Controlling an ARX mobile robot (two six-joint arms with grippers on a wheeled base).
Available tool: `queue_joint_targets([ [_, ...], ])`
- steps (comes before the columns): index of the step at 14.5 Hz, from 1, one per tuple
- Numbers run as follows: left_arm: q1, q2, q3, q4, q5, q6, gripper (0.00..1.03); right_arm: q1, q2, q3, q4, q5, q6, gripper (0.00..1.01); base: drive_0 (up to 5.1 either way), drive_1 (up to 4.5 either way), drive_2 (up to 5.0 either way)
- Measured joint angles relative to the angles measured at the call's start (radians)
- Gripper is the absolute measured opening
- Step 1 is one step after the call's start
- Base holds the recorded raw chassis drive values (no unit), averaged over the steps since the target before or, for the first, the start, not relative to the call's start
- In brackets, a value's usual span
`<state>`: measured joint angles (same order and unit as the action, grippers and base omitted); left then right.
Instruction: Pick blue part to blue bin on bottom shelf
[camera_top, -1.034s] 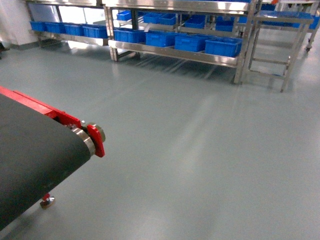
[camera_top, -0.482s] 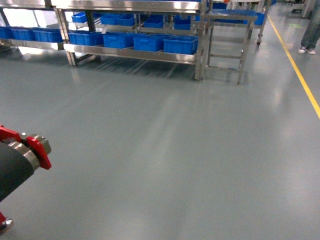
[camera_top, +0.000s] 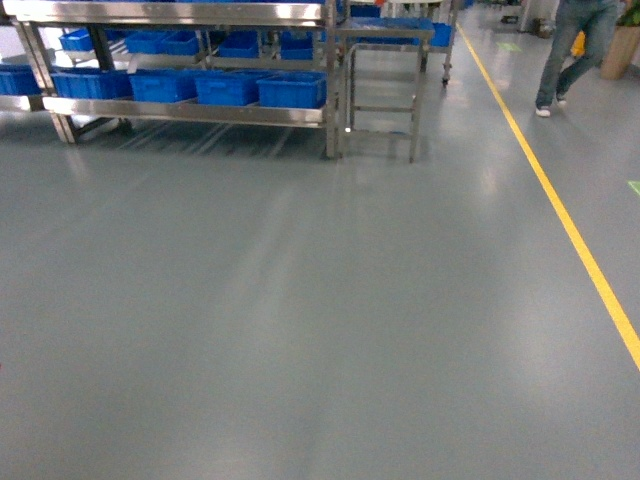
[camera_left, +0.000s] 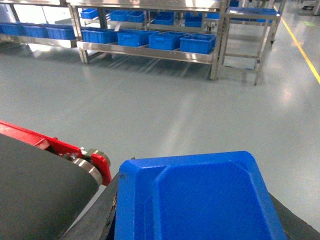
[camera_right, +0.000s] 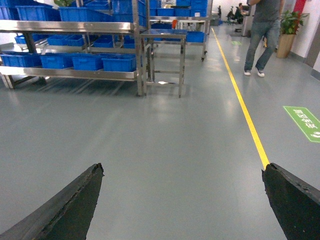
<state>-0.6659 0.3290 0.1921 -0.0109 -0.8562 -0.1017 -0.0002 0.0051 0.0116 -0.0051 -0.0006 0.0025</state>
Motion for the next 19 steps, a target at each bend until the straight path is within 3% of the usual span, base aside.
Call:
queue_joint_targets([
  [5,0.000,0.000,0.000,0.000,0.000,0.000,0.44,0.000,0.000,0.000,0.000,0.000,0.000,0.98,-1.4,-1.36,-1.4],
  [19,0.000,0.002,0.000,-0.001,0.001,0.000,0.44,0.000,0.000,0.000,0.000,0.001,0.000,0.98,0.0,4.04,-4.1],
])
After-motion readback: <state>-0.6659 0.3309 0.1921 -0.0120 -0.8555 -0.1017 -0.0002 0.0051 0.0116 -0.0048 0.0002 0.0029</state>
